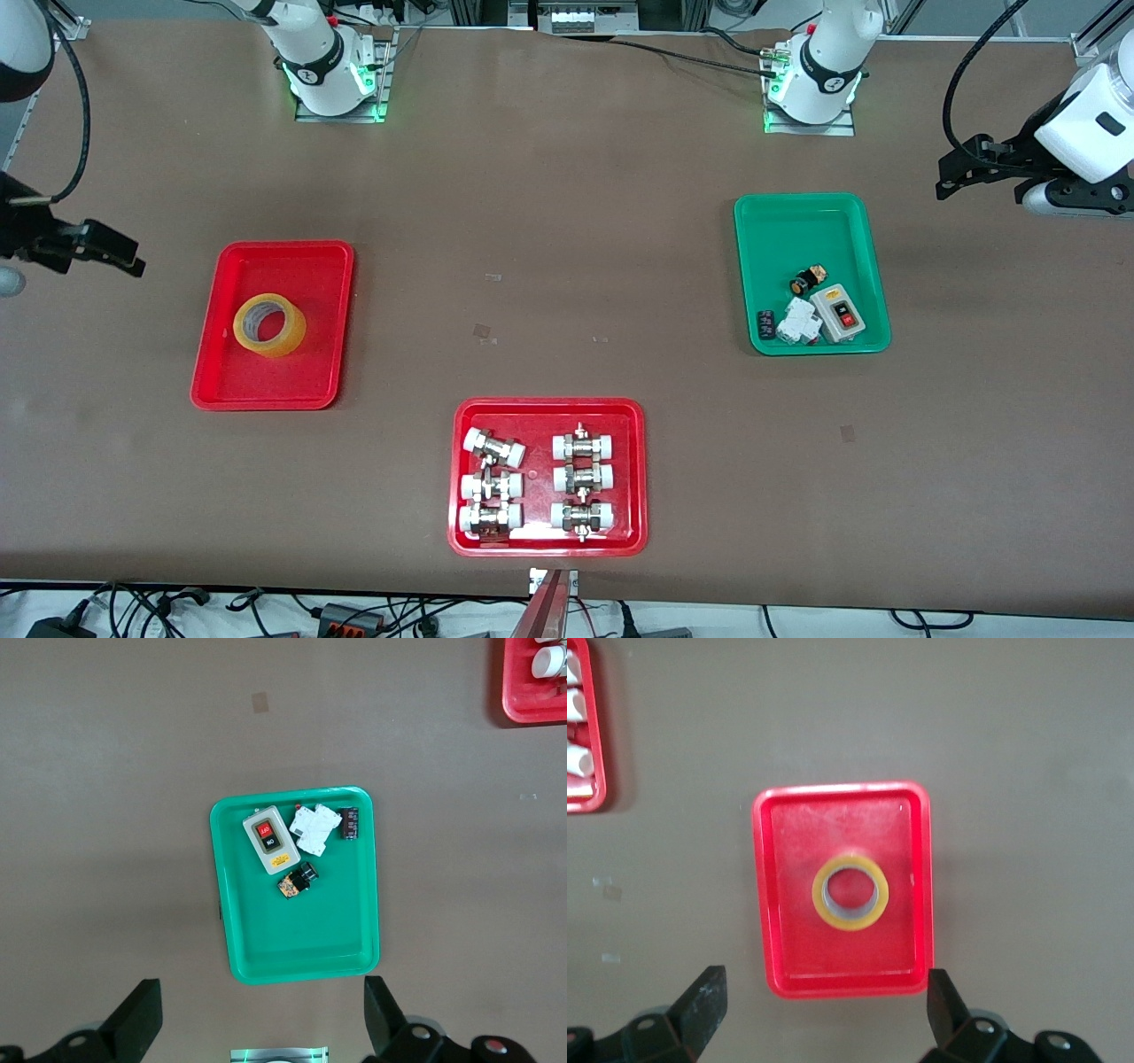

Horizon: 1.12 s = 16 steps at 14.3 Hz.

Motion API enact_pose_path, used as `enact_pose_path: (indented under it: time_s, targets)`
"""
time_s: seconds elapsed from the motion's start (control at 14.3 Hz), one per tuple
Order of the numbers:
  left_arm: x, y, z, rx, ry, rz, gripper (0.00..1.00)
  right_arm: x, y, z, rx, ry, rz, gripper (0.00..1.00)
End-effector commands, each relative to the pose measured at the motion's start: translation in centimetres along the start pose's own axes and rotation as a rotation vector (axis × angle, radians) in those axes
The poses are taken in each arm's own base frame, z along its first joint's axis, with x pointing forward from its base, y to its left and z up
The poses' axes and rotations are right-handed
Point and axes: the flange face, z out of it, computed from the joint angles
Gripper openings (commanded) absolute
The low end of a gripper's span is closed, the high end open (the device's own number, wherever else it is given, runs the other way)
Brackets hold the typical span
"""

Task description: Left arm passes tape to right arm into tray

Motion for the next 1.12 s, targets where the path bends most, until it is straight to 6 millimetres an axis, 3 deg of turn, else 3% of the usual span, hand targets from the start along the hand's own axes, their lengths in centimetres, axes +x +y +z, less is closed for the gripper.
enact_pose_path:
  time_s: [0.0, 1.05]
  targets:
    - [-0.1, 0.1, -0.2, 0.011, 0.000, 0.006, 1.00, -2.3, 0.1, -0.5, -0.010, 0.012, -0.008, 1.00]
    - [-0.1, 0.1, -0.2, 0.013, 0.000, 0.009, 1.00, -3.6, -0.5, -1.9, -0.004, -0.017, -0.018, 1.00]
